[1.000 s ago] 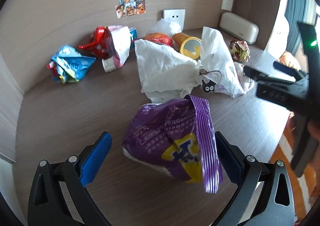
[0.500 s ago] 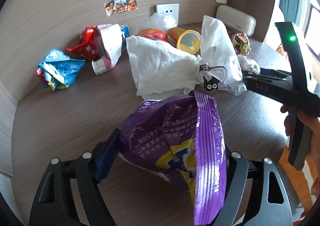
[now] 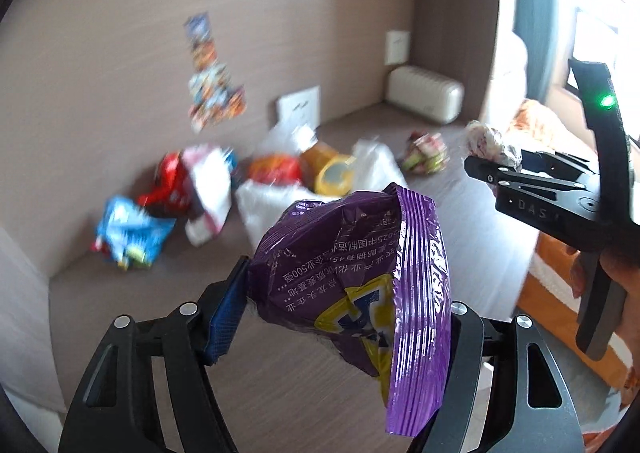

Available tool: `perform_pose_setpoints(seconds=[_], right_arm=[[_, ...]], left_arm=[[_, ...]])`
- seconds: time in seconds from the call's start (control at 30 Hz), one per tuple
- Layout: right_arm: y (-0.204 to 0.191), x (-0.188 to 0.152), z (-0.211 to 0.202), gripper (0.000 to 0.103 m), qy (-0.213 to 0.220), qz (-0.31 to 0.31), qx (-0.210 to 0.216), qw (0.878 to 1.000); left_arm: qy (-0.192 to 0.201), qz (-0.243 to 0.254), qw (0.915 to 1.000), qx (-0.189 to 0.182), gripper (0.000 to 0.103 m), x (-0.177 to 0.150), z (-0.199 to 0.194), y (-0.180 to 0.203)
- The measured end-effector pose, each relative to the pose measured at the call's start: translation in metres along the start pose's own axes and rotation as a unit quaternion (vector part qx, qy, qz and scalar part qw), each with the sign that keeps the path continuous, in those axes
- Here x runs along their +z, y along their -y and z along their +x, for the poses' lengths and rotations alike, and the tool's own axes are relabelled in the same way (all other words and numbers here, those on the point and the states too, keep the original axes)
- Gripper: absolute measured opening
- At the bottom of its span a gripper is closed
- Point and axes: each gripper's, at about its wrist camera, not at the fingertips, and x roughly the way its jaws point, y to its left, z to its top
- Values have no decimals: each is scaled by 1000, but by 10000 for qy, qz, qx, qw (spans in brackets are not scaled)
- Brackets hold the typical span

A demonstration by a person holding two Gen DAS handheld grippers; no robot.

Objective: Collect trash
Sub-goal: 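Carry both items to the white bin and open both tools to drop them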

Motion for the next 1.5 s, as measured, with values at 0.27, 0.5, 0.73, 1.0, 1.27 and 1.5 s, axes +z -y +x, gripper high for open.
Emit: perform_pose_setpoints(seconds=[0.27, 0.5, 0.73, 1.0, 1.27, 1.5], right_arm=[[52, -4, -90, 52, 267, 548, -1115, 9919], [123, -61, -141, 52, 13, 1097, -2123, 9710], [204, -124, -142, 52, -270, 1402, -2092, 9674], [293, -211, -78, 52, -793, 1678, -1761, 9667], [346, -340, 26, 52, -1275, 2075, -1301, 9611], [363, -426, 89, 52, -1588, 2084, -1071, 9591]], left_arm=[[441, 1107, 9841, -1317, 69, 33, -3, 77], [293, 1672, 9549, -2437, 69, 34, 22, 177], [-38, 1927, 9424, -2734, 69, 1, 62, 292], [-703, 2333, 9298, -2760, 69, -83, 168, 418], [-1083, 2796, 9077, -2935, 70, -177, 281, 492], [-1323, 3041, 8942, -3007, 79, -249, 356, 519]])
